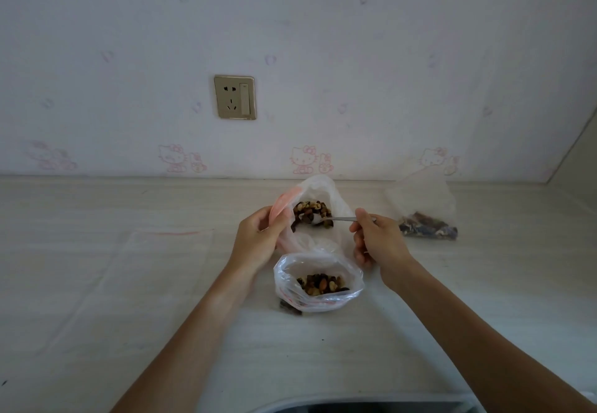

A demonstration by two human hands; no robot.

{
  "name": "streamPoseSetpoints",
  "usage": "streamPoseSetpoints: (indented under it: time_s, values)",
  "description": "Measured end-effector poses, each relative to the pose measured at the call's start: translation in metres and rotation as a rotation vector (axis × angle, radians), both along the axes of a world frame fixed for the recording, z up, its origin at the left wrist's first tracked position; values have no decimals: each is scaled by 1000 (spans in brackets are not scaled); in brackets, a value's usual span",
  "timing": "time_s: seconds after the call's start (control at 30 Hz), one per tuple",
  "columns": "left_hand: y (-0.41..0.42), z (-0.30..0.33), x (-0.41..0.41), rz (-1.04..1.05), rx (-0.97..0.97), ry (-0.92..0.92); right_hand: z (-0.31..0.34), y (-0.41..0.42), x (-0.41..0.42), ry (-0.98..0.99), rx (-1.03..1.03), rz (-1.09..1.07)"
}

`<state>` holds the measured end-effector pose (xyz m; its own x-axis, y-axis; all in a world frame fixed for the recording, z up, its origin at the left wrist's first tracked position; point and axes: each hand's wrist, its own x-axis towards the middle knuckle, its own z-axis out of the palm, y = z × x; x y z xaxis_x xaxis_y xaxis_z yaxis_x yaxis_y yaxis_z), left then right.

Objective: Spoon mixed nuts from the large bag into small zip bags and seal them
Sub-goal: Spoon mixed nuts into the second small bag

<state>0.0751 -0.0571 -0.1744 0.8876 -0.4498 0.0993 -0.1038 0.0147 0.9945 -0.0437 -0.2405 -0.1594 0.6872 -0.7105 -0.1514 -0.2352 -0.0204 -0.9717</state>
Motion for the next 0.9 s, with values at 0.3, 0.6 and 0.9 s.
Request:
streamPoseSetpoints:
  time_s: [0.3,0.6,0.9]
  values:
    - [13,3,6,138,178,-81,39,-10,-35,-191,17,-2]
    - [41,16,-22,203,353,-262,49,3,-93,-223,38,130]
    - [53,15,-49,-36,464,-261,33,22,-108,-186,-209,314]
